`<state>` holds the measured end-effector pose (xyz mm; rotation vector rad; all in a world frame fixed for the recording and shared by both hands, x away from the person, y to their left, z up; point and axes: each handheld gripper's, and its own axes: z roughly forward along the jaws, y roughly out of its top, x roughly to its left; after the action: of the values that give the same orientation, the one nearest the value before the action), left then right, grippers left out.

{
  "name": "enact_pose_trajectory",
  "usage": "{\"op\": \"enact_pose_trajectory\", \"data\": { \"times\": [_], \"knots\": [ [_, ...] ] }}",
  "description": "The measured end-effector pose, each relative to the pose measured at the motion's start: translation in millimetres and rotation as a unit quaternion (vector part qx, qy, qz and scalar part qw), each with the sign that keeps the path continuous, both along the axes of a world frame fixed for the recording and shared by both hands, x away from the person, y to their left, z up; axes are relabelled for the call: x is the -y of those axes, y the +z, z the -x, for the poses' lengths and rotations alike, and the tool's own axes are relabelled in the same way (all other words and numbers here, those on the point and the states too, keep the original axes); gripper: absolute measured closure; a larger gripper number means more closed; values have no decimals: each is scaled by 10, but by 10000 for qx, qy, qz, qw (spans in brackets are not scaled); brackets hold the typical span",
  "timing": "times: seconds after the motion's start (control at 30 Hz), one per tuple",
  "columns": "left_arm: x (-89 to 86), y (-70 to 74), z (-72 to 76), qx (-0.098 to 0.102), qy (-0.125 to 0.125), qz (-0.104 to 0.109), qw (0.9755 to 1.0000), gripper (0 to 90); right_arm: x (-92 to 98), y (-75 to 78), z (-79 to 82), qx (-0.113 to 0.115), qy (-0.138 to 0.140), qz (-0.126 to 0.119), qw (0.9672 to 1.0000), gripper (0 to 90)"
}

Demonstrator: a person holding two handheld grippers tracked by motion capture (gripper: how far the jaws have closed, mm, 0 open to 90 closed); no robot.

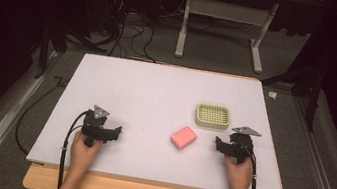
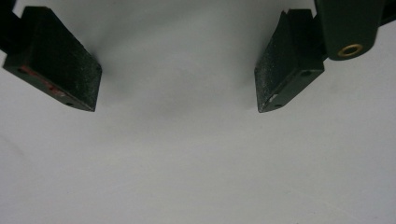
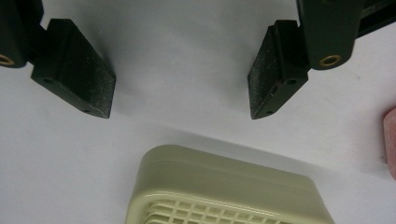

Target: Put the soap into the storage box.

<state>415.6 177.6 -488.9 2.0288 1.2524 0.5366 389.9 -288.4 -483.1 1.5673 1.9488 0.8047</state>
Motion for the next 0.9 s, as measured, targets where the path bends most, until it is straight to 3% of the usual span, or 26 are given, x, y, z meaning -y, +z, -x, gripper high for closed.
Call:
{"op": "enact_pose_trajectory", "data": {
  "times": [0.6,0.73,0.9],
  "knots": [
    [-1,1,-1,-11,3,2,10000,154,9,8,-15,-76,-14,-14,10000,184],
    [-1,1,-2,-11,1,0,10000,154,33,32,5,-133,-92,-109,9998,196],
    [-1,1,-2,-13,3,2,10000,154,67,104,73,31,-38,-247,9997,200]
  ]
}}
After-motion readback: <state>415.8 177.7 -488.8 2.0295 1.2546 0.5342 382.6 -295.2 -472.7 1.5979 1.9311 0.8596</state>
